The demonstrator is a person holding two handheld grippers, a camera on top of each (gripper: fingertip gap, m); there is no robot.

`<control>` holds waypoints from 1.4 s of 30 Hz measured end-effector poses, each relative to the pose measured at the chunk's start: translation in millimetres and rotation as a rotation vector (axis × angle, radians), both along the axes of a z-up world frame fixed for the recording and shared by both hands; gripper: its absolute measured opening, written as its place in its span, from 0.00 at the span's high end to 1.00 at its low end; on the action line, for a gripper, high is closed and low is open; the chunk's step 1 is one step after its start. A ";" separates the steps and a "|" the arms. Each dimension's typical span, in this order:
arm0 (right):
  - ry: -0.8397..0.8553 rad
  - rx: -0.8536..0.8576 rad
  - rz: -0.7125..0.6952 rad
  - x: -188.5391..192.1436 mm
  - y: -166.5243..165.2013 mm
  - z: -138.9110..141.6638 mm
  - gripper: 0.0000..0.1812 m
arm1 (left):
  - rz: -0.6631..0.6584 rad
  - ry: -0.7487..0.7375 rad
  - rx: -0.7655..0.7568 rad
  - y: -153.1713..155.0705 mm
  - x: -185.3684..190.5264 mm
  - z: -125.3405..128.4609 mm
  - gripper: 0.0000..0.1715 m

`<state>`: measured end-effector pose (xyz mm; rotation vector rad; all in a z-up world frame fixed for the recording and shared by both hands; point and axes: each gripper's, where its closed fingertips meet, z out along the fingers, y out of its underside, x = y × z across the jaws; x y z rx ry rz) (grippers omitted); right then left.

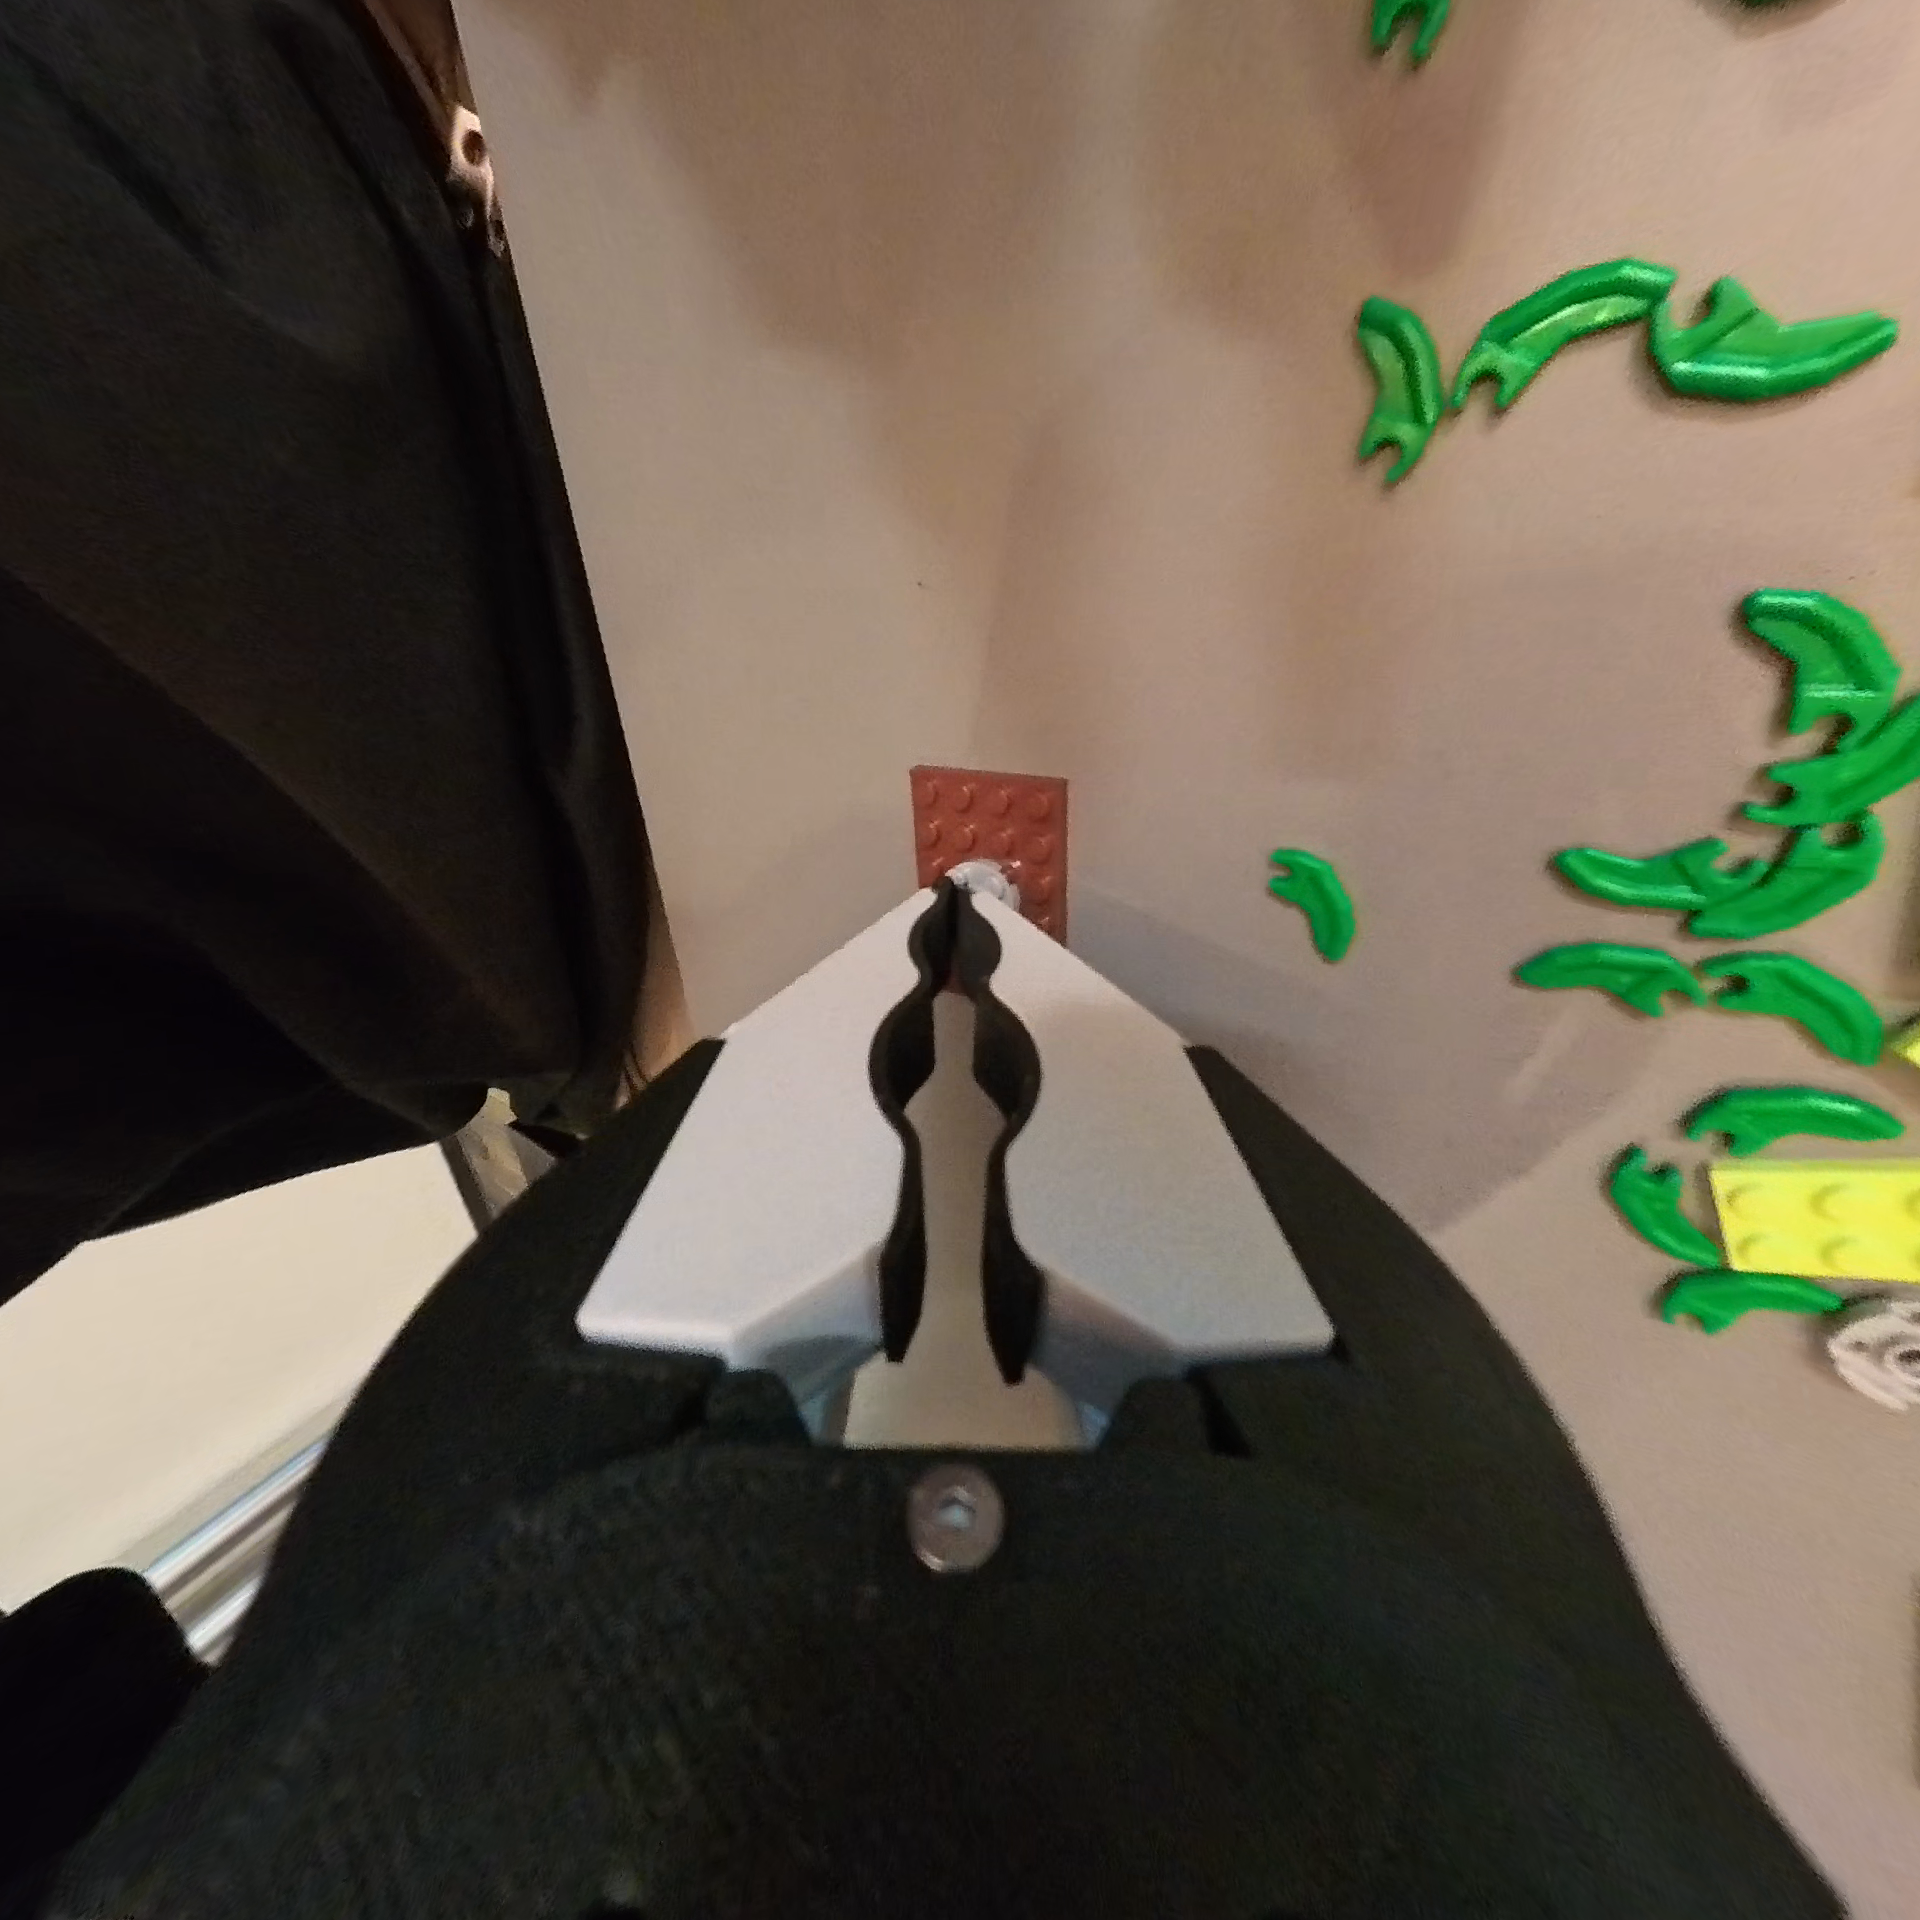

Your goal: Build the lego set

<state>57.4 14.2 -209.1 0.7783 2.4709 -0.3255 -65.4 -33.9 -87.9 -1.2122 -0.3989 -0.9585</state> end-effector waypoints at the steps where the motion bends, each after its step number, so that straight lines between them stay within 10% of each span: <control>1: 0.007 -0.002 -0.001 -0.1 0.1 0.0 1.00 | 0.000 0.003 -0.002 0.1 0.3 -0.2 0.81; 7: 0.228 0.056 0.002 -4.1 -0.4 9.0 0.97 | -0.001 0.035 -0.014 1.2 4.4 -0.6 0.81; 19: 0.922 -0.237 -0.493 -5.6 0.5 54.0 0.91 | -0.017 0.225 -0.080 10.6 26.0 -4.9 0.81; 32: 1.116 -0.200 -0.563 -8.9 22.7 21.9 0.81 | -0.149 0.732 -0.296 47.5 98.7 -44.2 0.80; 42: 1.222 -0.429 -0.699 -4.7 35.8 62.3 0.86 | -0.150 0.938 -0.476 57.2 106.9 -73.5 0.78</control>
